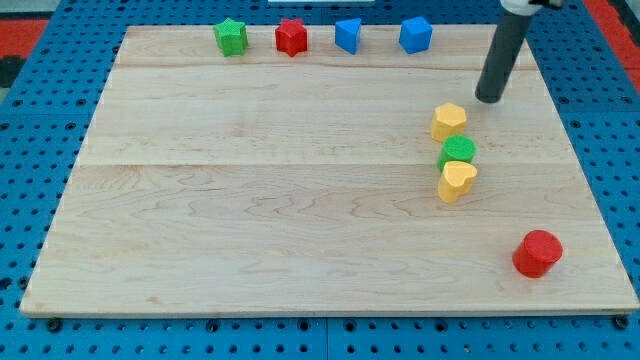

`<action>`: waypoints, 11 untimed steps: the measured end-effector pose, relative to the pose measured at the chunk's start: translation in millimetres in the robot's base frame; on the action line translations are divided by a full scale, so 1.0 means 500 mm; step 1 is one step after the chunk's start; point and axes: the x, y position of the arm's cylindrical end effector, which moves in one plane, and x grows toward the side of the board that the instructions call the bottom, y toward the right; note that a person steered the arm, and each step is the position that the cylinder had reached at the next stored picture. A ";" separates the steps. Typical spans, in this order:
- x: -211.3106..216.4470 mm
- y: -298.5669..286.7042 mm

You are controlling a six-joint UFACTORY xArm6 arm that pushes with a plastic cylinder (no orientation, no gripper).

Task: Move the yellow hexagon away from the green circle

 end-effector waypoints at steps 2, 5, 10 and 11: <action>0.062 -0.190; 0.117 -0.463; -0.188 -0.738; -0.112 -0.719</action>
